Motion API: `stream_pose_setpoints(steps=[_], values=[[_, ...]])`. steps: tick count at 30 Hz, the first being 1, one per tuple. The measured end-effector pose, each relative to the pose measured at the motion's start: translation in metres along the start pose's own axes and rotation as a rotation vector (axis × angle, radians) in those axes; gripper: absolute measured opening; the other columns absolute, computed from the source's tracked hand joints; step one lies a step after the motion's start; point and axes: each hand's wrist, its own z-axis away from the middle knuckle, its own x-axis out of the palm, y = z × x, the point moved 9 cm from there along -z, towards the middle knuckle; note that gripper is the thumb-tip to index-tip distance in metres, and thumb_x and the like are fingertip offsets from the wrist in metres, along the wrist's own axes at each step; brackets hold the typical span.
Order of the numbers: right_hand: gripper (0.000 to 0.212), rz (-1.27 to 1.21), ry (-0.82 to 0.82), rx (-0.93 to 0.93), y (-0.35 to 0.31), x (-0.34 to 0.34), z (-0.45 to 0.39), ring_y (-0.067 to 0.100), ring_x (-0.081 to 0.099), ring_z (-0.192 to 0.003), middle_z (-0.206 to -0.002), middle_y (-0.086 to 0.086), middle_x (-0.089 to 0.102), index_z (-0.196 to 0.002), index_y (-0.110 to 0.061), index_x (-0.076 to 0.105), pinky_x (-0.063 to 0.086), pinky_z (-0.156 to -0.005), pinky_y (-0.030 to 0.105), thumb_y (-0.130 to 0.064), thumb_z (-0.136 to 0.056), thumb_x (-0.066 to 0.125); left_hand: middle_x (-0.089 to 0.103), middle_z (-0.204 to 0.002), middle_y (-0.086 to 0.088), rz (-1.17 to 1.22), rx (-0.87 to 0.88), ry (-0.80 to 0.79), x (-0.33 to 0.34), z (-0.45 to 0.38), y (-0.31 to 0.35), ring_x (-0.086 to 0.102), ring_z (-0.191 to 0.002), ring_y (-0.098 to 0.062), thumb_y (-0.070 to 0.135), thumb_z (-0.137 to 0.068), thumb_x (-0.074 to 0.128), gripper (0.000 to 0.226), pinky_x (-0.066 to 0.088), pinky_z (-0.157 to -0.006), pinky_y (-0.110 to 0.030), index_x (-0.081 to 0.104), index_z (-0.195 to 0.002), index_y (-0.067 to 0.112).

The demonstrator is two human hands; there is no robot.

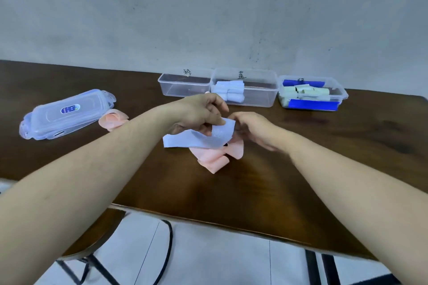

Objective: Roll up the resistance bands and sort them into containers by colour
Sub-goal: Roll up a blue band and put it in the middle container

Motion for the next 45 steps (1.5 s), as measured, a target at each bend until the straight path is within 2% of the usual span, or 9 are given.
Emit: stream_pose_setpoints(steps=[4,9,12,17,21,23,33,39,45], values=[[0.033,-0.228,-0.073,0.013,-0.001,-0.017,0.045,0.034,0.066,-0.096,-0.105,0.023,0.068,-0.092,-0.011,0.058,0.052,-0.096,0.043,-0.026,-0.097,0.03,0.054,-0.078,-0.003,0.153,0.0,0.053,0.034,0.005,0.018,0.053,-0.047,-0.017,-0.001,-0.091,0.066,0.028,0.047,-0.05,-0.023,0.057,-0.114,0.012],[0.035,-0.282,-0.034,-0.054,-0.001,-0.051,0.114,0.027,0.068,-0.107,-0.119,0.012,0.072,-0.125,-0.016,0.064,0.054,-0.096,0.042,-0.038,-0.103,0.049,0.054,-0.083,-0.004,0.386,0.064,0.182,0.091,0.014,0.056,0.053,-0.062,-0.014,-0.001,-0.09,0.066,0.025,0.049,-0.051,-0.022,0.058,-0.106,0.016],[0.028,-0.234,0.026,-0.054,0.005,-0.07,0.153,0.015,0.068,-0.102,-0.114,0.004,0.073,-0.123,-0.015,0.067,0.053,-0.087,0.035,-0.029,-0.1,0.057,0.058,-0.091,-0.007,0.476,0.074,0.279,0.123,0.022,0.073,0.059,-0.068,-0.014,0.0,-0.089,0.067,0.024,0.051,-0.053,-0.02,0.058,-0.101,0.019],[0.028,-0.271,0.017,-0.012,0.022,-0.082,0.207,0.021,0.071,-0.101,-0.105,0.007,0.074,-0.129,-0.016,0.06,0.056,-0.094,0.046,-0.027,-0.103,0.054,0.062,-0.079,-0.004,0.658,0.142,0.447,0.161,0.04,0.089,0.059,-0.054,-0.007,-0.001,-0.09,0.066,0.021,0.048,-0.051,-0.019,0.055,-0.097,0.016],[0.021,-0.223,0.056,0.012,0.032,-0.091,0.24,0.021,0.074,-0.092,-0.099,0.007,0.076,-0.122,-0.019,0.061,0.057,-0.086,0.042,-0.026,-0.104,0.052,0.067,-0.084,-0.006,0.816,0.06,0.398,0.198,0.035,0.079,0.062,-0.067,-0.013,0.007,-0.09,0.07,0.017,0.054,-0.065,-0.023,0.061,-0.103,0.01],[0.021,-0.244,0.095,0.001,0.029,-0.096,0.248,0.019,0.074,-0.085,-0.095,0.006,0.076,-0.121,-0.019,0.062,0.057,-0.082,0.039,-0.026,-0.105,0.051,0.072,-0.094,-0.002,0.81,-0.055,0.308,0.217,0.033,0.071,0.067,-0.077,-0.013,0.018,-0.09,0.071,0.027,0.056,-0.076,-0.028,0.066,-0.115,0.011],[0.022,-0.081,0.209,0.169,0.051,-0.112,0.219,0.022,0.07,-0.103,-0.111,0.005,0.072,-0.121,-0.025,0.057,0.056,-0.094,0.044,-0.035,-0.105,0.045,0.075,-0.094,-0.003,0.614,-0.148,0.321,0.218,0.0,0.042,0.066,-0.075,-0.012,0.018,-0.091,0.069,0.018,0.051,-0.054,-0.022,0.066,-0.109,0.017],[0.024,0.124,0.269,0.252,0.075,-0.129,0.165,0.015,0.069,-0.097,-0.109,-0.002,0.069,-0.117,-0.024,0.063,0.061,-0.076,0.034,-0.039,-0.103,0.051,0.075,-0.095,-0.002,0.505,-0.164,0.317,0.196,-0.05,0.018,0.07,-0.083,-0.014,0.022,-0.093,0.069,0.012,0.055,-0.061,-0.025,0.064,-0.102,0.016],[0.034,0.489,0.434,0.317,0.084,-0.165,0.104,0.017,0.049,-0.071,-0.082,0.013,0.051,-0.083,-0.01,0.058,0.036,-0.063,0.029,-0.041,-0.098,0.058,0.062,-0.087,-0.003,0.391,-0.183,0.336,0.158,-0.111,-0.001,0.055,-0.073,-0.013,0.025,-0.088,0.075,0.014,0.052,-0.059,-0.024,0.068,-0.096,0.016]])
